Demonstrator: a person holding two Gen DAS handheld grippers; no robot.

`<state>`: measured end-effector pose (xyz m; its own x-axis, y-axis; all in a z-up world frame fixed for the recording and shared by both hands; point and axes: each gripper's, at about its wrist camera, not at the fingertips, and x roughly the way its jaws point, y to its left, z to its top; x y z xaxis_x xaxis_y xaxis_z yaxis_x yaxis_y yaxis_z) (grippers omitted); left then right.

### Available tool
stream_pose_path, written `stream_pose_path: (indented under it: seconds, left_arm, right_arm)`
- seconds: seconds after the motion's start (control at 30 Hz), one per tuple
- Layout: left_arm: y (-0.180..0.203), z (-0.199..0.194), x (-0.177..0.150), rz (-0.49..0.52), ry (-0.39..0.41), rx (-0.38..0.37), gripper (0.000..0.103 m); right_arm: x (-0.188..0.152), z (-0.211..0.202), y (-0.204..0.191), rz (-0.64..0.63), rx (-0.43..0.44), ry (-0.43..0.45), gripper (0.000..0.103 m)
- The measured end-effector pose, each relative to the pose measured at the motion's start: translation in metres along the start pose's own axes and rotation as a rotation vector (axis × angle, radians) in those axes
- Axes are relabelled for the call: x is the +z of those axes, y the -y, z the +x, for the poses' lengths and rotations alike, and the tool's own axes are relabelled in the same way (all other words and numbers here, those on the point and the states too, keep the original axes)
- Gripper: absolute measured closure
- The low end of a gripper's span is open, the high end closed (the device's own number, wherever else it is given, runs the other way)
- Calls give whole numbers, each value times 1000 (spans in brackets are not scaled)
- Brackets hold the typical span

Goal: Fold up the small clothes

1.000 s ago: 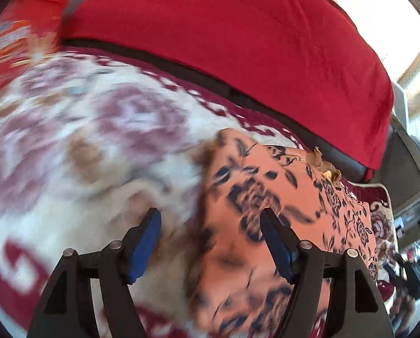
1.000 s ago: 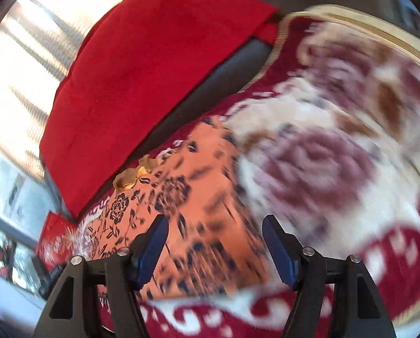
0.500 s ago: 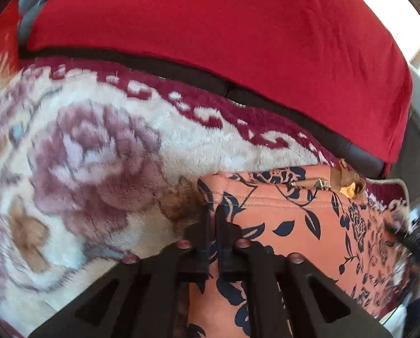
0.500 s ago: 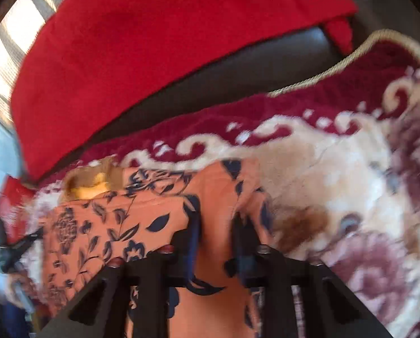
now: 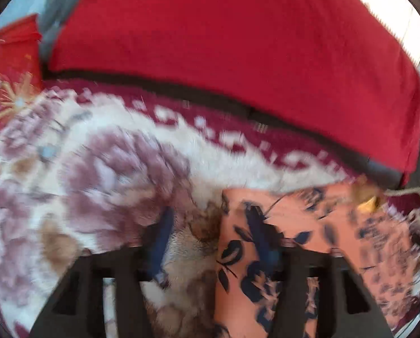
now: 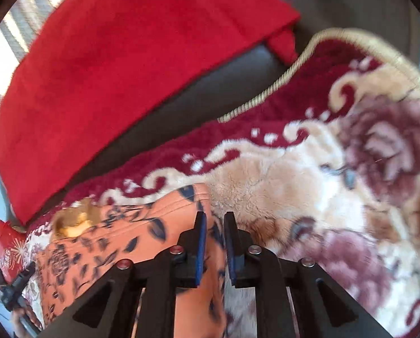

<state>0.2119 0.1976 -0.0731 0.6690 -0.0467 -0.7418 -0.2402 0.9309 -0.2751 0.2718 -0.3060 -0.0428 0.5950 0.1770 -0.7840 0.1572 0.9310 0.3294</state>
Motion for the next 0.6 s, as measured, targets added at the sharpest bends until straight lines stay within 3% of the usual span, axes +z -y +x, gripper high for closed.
stream_pose_path:
  seconds: [0.03, 0.13, 0.2, 0.23, 0.3, 0.37, 0.4, 0.43, 0.47, 0.57, 0.6]
  left_arm:
    - [0, -20, 0, -8, 40, -8, 38]
    - [7, -63, -10, -22, 94, -30, 27]
    - [19, -87, -29, -7, 116, -81, 23]
    - [28, -95, -42, 14, 113, -96, 21]
    - [44, -97, -66, 49, 94, -135, 19]
    - [54, -85, -94, 85, 49, -143, 18]
    - [57, -69, -106, 120, -13, -93, 19]
    - [56, -50, -116, 137, -88, -21, 19]
    - [51, -36, -124, 132, -152, 31, 19]
    - [33, -54, -124, 9, -117, 2, 19]
    - [31, -61, -122, -6, -89, -9, 19]
  right_arm:
    - [-3, -13, -4, -4, 29, 15, 77]
    - [-22, -53, -25, 2, 160, 40, 8]
    - [-46, -67, -42, -25, 287, 39, 7]
    - [-61, -65, -51, -46, 365, -24, 7]
    - [-84, -57, -52, -18, 432, -87, 7]
    - [-104, -32, -39, 10, 380, -151, 10]
    - [-110, -17, -23, 48, 288, -176, 12]
    - [-112, -13, -11, 102, 290, -180, 25]
    - [-111, -21, -1, 171, 310, -159, 26]
    - [-107, -60, -9, 131, 287, -83, 20]
    - [-111, -74, -16, 82, 321, -56, 17]
